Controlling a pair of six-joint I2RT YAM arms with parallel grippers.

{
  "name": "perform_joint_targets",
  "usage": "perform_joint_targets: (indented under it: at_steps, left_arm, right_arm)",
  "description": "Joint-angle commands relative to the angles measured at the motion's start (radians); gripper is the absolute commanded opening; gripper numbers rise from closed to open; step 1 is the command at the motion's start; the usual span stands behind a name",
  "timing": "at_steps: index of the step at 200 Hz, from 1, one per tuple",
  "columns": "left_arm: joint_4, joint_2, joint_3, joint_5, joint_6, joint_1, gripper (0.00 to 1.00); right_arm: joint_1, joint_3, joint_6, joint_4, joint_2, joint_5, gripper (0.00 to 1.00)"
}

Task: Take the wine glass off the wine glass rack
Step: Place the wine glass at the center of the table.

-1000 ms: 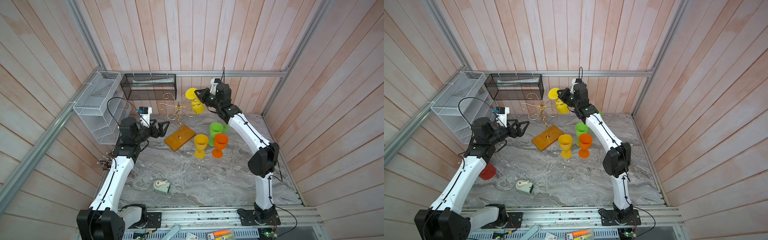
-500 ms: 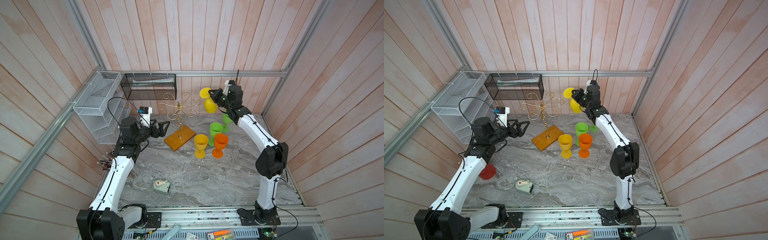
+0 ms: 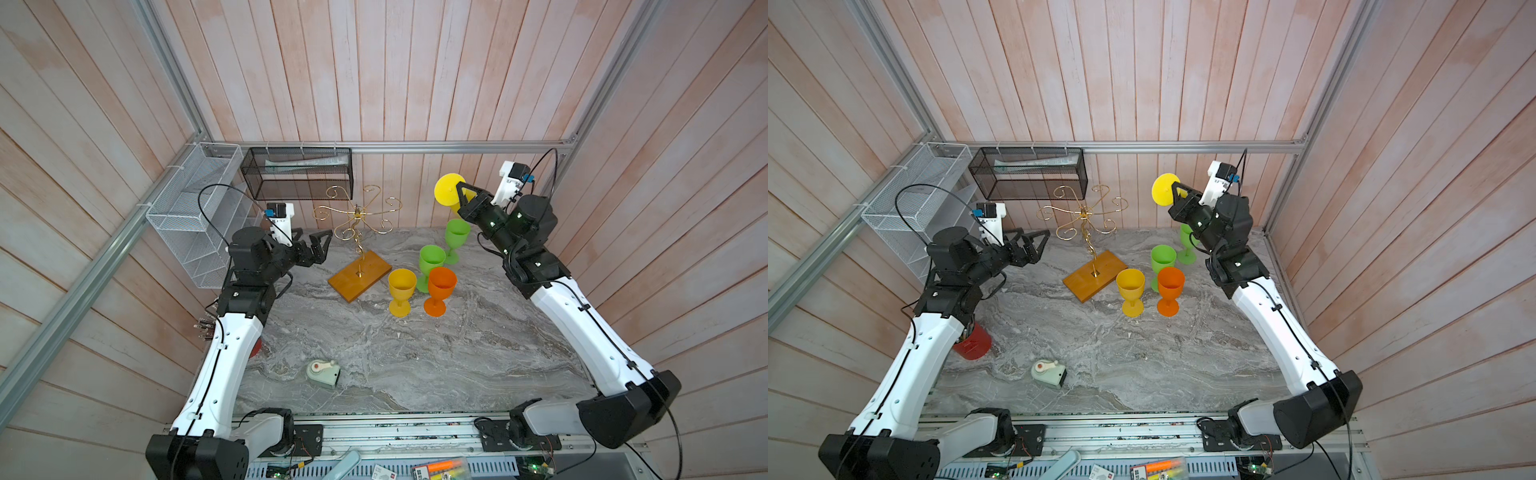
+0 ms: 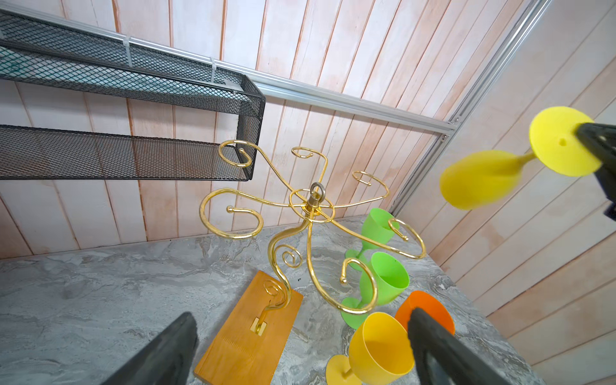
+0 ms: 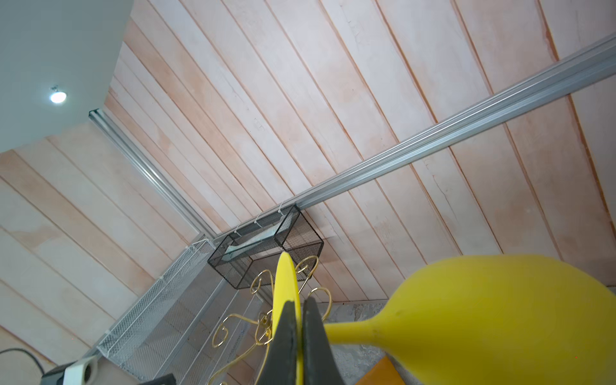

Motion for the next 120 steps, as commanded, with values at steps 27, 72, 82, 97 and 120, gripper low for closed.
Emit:
perform_joint_targets:
  at_steps: [27, 72, 82, 97, 120]
  left_arm:
    - [-0.191, -0.027, 0.055, -0.122, -0.189, -0.003, 1.00]
    - [-0.335, -0.118, 0.013, -0.088, -0.390, 0.002, 1.00]
    - [-0.352, -0.136, 0.000, -0.075, -0.440, 0.003, 1.00]
    - [-0.368, -0.153, -0.023, -0.035, -0.528, 0.006, 0.99]
    - [-0.383, -0.156, -0.057, 0.054, -0.660, 0.009, 0.97]
  right_arm:
    - [0.257, -0.098, -0.395, -0.038, -0.094, 0.226, 0.00]
    - [0.534, -0.219, -0.730, 0.013, -0.108, 0.412, 0.00]
    - [0.573, -0.247, -0.782, 0.034, -0.106, 0.440, 0.00]
    - [0.627, -0.277, -0.858, 0.064, -0.096, 0.470, 0.00]
    - [0.719, -0.323, -1.002, 0.123, -0.070, 0.560, 0.00]
